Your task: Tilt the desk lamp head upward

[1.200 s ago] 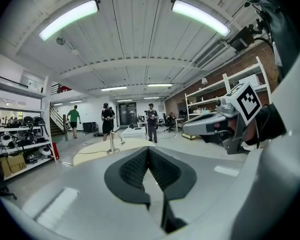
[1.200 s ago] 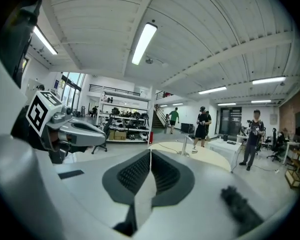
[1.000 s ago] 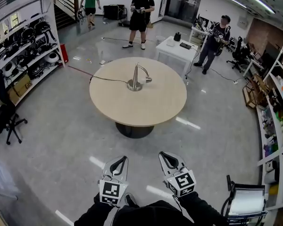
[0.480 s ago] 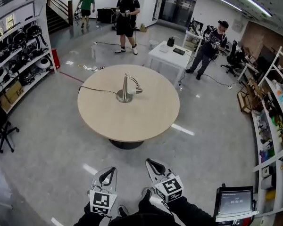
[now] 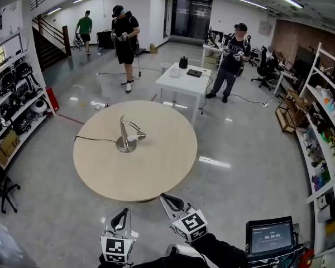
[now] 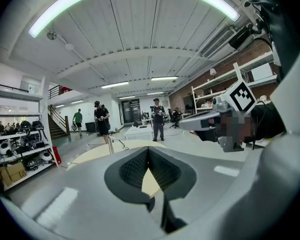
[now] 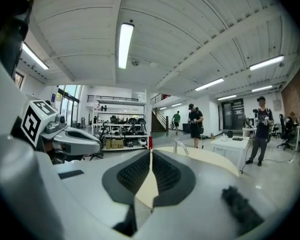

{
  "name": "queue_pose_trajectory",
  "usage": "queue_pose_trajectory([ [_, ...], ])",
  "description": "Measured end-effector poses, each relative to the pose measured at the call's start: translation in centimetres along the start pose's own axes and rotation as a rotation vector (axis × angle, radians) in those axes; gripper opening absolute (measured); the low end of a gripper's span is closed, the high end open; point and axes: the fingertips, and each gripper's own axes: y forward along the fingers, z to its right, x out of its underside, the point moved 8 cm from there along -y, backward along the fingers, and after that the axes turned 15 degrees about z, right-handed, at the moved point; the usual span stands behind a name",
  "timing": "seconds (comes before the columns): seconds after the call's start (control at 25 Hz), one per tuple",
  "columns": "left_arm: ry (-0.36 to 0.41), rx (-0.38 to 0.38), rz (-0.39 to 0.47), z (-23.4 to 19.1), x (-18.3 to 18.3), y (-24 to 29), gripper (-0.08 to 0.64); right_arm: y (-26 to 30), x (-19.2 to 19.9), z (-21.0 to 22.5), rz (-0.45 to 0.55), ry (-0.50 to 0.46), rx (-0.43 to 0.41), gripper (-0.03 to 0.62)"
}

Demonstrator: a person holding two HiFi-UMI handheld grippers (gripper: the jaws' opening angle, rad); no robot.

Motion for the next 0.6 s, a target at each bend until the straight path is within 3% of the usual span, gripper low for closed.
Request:
queue_pose_trajectory([
  [0.2,0.004,0.003,-0.028,0.5,1.0,4.3,0.008,0.4,2.0,5.3,-0.013,0.057,0.04,-0.003],
  [0.6,-0.01,0.032,-0.029,-4.6,2.6,8.6,0.014,6.2,2.7,7.0,0.016,0.118,0.006,-0.003],
])
